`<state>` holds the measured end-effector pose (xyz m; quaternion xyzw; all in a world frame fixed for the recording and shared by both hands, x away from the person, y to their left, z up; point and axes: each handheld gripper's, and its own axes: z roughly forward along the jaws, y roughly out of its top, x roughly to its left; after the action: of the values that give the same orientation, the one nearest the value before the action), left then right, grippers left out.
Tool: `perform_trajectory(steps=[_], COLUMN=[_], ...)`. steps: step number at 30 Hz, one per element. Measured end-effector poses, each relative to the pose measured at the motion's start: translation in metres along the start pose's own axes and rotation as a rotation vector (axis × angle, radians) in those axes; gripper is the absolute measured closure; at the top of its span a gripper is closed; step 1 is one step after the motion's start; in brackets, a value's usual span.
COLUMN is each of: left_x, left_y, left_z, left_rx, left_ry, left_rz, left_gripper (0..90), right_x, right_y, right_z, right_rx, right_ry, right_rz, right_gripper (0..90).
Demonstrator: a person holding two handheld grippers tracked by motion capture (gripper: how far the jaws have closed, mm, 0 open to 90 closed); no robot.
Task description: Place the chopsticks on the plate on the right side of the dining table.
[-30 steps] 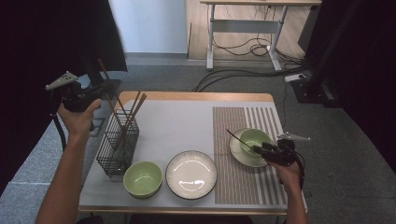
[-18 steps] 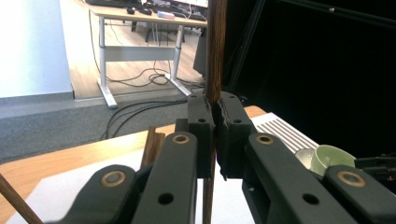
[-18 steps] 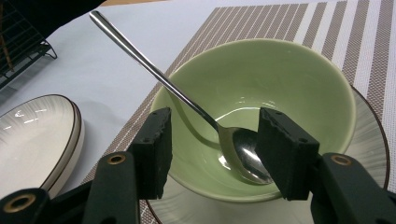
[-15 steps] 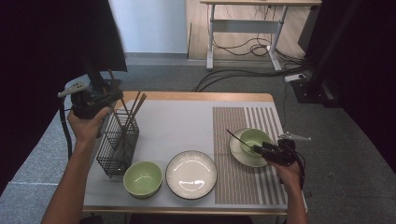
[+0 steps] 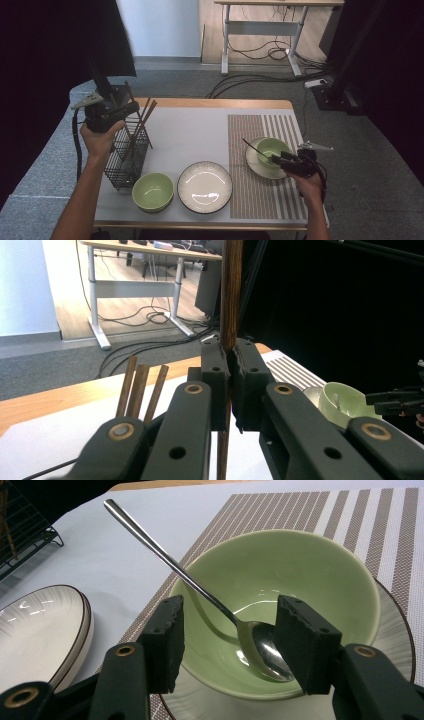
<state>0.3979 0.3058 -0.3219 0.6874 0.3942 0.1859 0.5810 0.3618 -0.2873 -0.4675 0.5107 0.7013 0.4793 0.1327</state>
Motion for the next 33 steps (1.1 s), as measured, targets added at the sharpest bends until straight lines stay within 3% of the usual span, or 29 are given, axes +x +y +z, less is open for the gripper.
perform_trajectory(steps=[22, 33], left_x=[-0.016, -0.023], left_y=[-0.006, -0.010], left_z=[0.015, 0.024], left_rx=[0.019, 0.031], left_ry=[-0.049, -0.071], left_rz=[0.008, 0.010], left_gripper=[85.1, 85.1], right_x=[0.009, 0.024], right_y=[0.007, 0.015], right_z=[-0.011, -0.014], right_rx=[-0.037, -0.054], right_ry=[-0.005, 0.010], right_rz=[-0.022, -0.063], right_gripper=[46.5, 46.7])
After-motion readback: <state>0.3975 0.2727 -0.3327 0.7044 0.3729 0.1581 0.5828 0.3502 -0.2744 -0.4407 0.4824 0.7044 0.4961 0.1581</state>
